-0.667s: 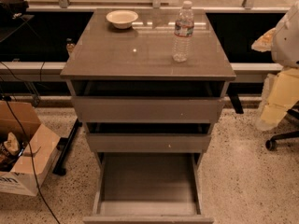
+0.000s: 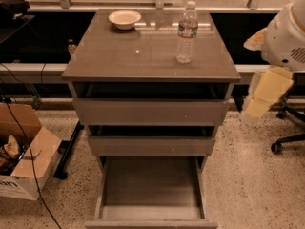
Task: Place water bottle into bottom drawer
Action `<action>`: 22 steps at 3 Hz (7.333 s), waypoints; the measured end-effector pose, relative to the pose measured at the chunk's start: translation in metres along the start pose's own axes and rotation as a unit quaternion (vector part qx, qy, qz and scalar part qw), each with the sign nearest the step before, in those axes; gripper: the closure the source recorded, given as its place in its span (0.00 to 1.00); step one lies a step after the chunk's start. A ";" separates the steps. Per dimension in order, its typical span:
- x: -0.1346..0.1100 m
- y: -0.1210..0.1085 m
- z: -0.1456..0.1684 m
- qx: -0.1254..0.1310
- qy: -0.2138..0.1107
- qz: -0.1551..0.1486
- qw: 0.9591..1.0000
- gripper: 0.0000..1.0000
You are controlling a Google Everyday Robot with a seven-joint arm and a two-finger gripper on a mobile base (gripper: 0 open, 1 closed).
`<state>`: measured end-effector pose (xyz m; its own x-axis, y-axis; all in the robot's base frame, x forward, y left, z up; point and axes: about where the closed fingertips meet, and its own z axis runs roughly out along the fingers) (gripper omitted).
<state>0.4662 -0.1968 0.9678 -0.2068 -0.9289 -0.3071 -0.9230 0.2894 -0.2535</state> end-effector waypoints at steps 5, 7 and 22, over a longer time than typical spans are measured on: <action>-0.020 -0.134 0.077 0.029 -0.121 0.091 0.988 0.00; -0.051 -0.167 0.110 0.072 -0.138 0.102 0.982 0.00; 0.049 -0.025 0.287 -0.062 -0.331 0.210 0.918 1.00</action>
Offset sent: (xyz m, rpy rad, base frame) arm 0.1043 0.0093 -0.0344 0.2843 -0.0605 -0.1220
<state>0.5726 -0.1833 0.6960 -0.3482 -0.3856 -0.8544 -0.8453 0.5232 0.1084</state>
